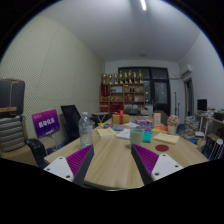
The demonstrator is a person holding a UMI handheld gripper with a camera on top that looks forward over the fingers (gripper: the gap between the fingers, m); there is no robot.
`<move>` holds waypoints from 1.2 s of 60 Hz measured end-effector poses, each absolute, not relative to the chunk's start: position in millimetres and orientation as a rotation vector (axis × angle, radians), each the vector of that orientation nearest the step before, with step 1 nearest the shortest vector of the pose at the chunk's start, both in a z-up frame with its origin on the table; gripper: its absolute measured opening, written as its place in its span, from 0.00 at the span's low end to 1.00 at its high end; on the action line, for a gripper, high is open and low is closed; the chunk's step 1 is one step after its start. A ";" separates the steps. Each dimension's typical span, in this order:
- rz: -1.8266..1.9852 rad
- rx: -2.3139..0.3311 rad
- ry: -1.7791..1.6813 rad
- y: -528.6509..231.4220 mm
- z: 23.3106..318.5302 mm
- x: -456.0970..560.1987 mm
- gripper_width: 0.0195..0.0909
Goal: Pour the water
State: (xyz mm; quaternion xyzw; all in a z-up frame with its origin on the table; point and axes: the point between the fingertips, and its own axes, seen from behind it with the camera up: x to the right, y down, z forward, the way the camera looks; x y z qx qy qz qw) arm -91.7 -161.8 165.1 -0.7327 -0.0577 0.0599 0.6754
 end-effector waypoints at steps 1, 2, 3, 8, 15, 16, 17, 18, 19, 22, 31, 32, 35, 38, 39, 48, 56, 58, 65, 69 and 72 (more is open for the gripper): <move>0.141 -1.645 -0.134 -155.9 161.9 -90.2 0.90; 0.150 -1.642 -0.137 -149.4 161.3 -93.7 0.90; 0.158 -1.636 -0.147 -136.9 151.2 -88.5 0.89; 0.188 -1.629 -0.191 -92.1 141.8 -122.5 0.90; 0.210 -1.630 -0.225 -37.8 135.3 -173.2 0.90; 0.211 -1.629 -0.231 -31.0 135.5 -179.7 0.91; 0.212 -1.625 -0.237 -24.5 136.5 -186.1 0.91; 0.211 -1.621 -0.240 -17.8 137.3 -192.3 0.91; 0.208 -1.619 -0.241 -10.8 137.8 -196.6 0.91; 0.195 -1.617 -0.236 8.0 140.0 -207.4 0.91; 0.163 -1.603 -0.234 52.3 149.7 -229.0 0.91; 0.161 -1.602 -0.235 56.8 150.1 -231.4 0.91; 0.154 -1.604 -0.240 70.6 149.2 -236.5 0.91; 0.145 -1.610 -0.249 85.0 146.4 -240.7 0.91; 0.143 -1.609 -0.250 89.8 146.4 -241.5 0.91; 0.148 -1.625 -0.270 124.3 133.4 -254.8 0.80; 0.155 -1.588 -0.237 132.4 132.1 -246.4 0.60; 0.160 -1.579 -0.241 133.4 135.2 -248.2 0.57; 0.217 -1.569 -0.260 134.1 134.2 -254.5 0.46; 0.268 -1.574 -0.256 134.6 133.4 -252.6 0.42; 0.315 -1.588 -0.241 132.4 133.8 -254.2 0.41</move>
